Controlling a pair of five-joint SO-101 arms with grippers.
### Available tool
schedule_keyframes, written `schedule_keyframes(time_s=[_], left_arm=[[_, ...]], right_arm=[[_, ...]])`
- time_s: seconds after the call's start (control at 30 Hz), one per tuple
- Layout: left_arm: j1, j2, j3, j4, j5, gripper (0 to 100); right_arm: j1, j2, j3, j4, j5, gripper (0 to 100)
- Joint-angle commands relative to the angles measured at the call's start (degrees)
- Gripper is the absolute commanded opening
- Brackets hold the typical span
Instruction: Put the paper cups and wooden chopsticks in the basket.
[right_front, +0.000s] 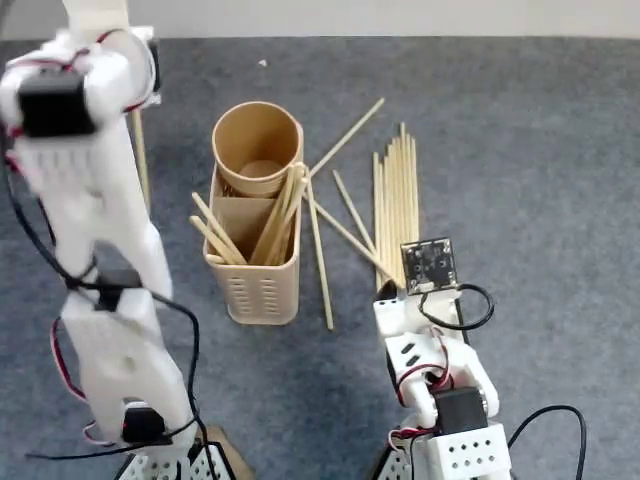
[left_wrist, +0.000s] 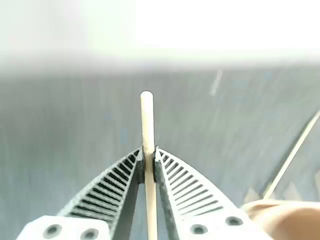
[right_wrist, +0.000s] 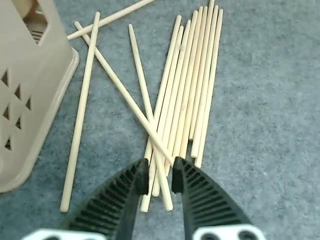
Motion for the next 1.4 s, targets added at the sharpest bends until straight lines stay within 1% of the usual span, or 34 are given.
schedule_keyframes(time_s=[0.0,0.1,0.17,0.3,0.63,0.73,0.8,0.93,1.13,1.23,1.3,1.37], left_arm=[[5.76,-15.34,-3.03,0.53,-0.79,0],[8.75,-22.73,1.80,-3.34,1.49,0],[11.38,-26.95,3.30,-3.08,1.67,0],[18.95,-32.22,9.45,-1.32,1.67,0],[25.45,-32.92,19.91,-7.47,1.67,1],[26.33,-32.92,23.34,-9.23,1.67,1],[26.42,-33.19,24.04,-9.23,1.67,2],[25.98,-33.54,23.96,-8.88,1.67,12],[21.58,-33.54,23.96,-8.70,1.67,12],[18.68,-33.98,23.87,-8.70,1.58,12],[15.08,-36.26,23.96,-8.09,1.58,12],[10.42,-39.52,24.04,-2.73,1.58,12]], right_arm=[[-0.31,-0.40,-0.31,-0.66,0.26,8.8],[-0.31,-0.40,-0.22,-0.66,0.26,8.8],[-0.31,-0.40,-0.22,-0.66,0.26,8.8],[-0.31,-0.40,-0.22,-0.66,0.35,8.8],[-0.31,-0.40,-0.22,-0.66,0.35,8.8],[-0.31,-0.40,-0.22,-0.66,0.35,8.8],[-0.31,-0.40,-0.22,-0.66,0.35,8.8],[-0.31,-0.40,-0.22,-0.66,0.35,8.8],[-0.31,-0.40,-0.22,-0.66,0.35,8.8],[0.04,-0.40,-0.31,-0.66,0.35,8.8],[0.84,-0.31,-0.66,-0.66,0.44,8.8],[4.79,-0.22,-0.84,-0.66,0.44,8.8]])
